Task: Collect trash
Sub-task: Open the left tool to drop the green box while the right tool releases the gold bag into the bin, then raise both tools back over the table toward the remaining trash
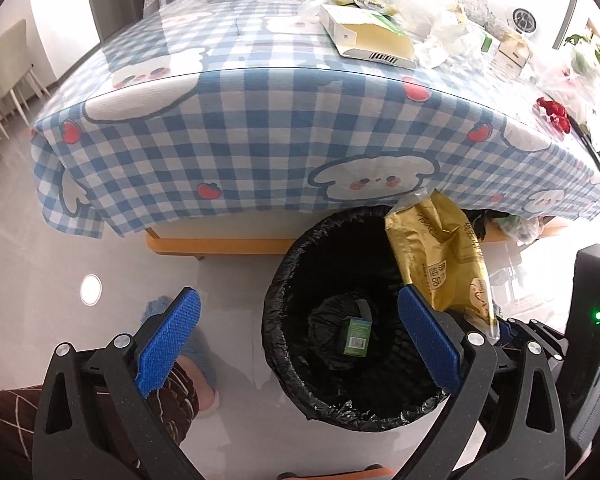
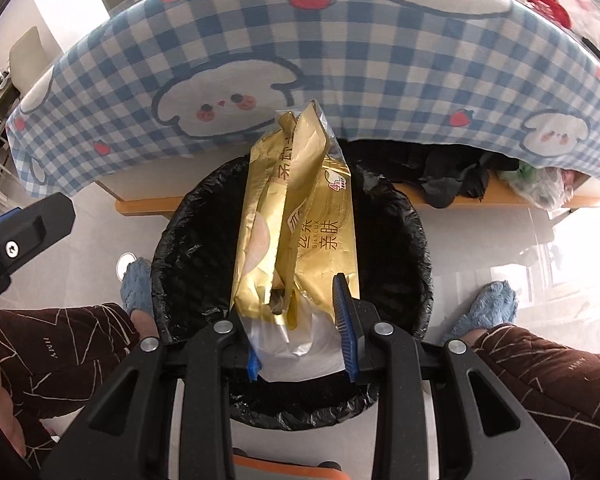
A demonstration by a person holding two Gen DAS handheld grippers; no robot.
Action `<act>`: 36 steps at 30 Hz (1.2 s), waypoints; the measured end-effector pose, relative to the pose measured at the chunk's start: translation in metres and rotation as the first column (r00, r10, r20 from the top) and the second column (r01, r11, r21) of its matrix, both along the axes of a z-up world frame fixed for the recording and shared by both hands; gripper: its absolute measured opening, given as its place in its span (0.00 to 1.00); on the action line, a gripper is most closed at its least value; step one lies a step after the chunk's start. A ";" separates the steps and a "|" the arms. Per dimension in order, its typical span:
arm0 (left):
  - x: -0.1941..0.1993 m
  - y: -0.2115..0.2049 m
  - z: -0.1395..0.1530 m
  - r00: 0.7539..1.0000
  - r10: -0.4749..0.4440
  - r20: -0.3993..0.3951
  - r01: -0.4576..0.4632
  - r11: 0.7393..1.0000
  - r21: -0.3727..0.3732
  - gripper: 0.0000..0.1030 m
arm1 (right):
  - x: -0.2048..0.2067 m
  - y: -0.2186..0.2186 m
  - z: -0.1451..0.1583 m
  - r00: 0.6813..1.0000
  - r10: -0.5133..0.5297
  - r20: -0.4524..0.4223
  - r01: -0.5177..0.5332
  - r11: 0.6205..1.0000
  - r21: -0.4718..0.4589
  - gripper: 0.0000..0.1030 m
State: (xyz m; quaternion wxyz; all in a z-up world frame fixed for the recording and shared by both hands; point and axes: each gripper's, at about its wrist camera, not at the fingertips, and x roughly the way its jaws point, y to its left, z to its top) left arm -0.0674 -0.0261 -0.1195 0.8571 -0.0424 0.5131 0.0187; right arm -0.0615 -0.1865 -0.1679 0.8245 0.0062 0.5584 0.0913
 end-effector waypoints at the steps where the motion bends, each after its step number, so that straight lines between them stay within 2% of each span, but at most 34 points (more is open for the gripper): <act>1: 0.000 0.000 0.000 1.000 0.002 -0.001 -0.002 1.000 0.000 0.94 | 0.001 0.002 -0.002 1.000 0.005 -0.004 -0.005 1.000 0.001 0.28; 11: 0.002 0.006 -0.003 1.000 0.021 -0.006 -0.020 1.000 0.002 0.94 | 0.005 0.014 -0.017 0.999 0.031 -0.032 -0.031 1.000 0.002 0.30; 14: 0.004 0.007 -0.001 1.000 0.027 -0.004 -0.027 1.000 0.003 0.94 | 0.005 0.013 -0.013 0.999 0.030 -0.019 -0.030 0.999 -0.013 0.39; 16: 0.005 0.008 -0.001 1.000 0.030 -0.006 -0.030 1.000 0.002 0.94 | 0.005 0.012 -0.010 1.000 0.025 -0.008 -0.025 0.999 -0.027 0.52; 19: 0.006 0.007 -0.001 1.000 0.029 -0.007 -0.029 1.000 0.002 0.94 | 0.006 0.009 -0.002 1.000 0.010 0.008 -0.010 0.998 -0.054 0.66; 20: 0.006 0.007 -0.001 1.000 0.027 -0.006 -0.027 1.000 0.004 0.94 | 0.006 0.006 0.002 1.000 0.003 0.014 -0.002 0.998 -0.060 0.68; 22: 0.007 0.006 0.000 1.000 0.027 -0.003 -0.027 1.000 0.008 0.94 | 0.008 -0.001 0.010 1.000 -0.018 0.025 0.019 0.998 -0.062 0.80; 28: 0.009 0.002 0.004 1.000 0.023 0.006 -0.023 1.000 0.009 0.94 | 0.017 -0.038 0.034 0.990 -0.133 0.047 0.136 0.988 -0.078 0.90; 31: 0.011 -0.003 0.007 1.000 0.015 0.013 -0.015 1.000 0.015 0.94 | 0.019 -0.056 0.048 0.978 -0.192 0.087 0.201 0.973 -0.110 0.91; 36: 0.019 -0.012 0.016 0.999 0.003 0.035 -0.003 1.000 0.018 0.94 | 0.023 -0.074 0.079 0.964 -0.215 0.157 0.235 0.965 -0.115 0.91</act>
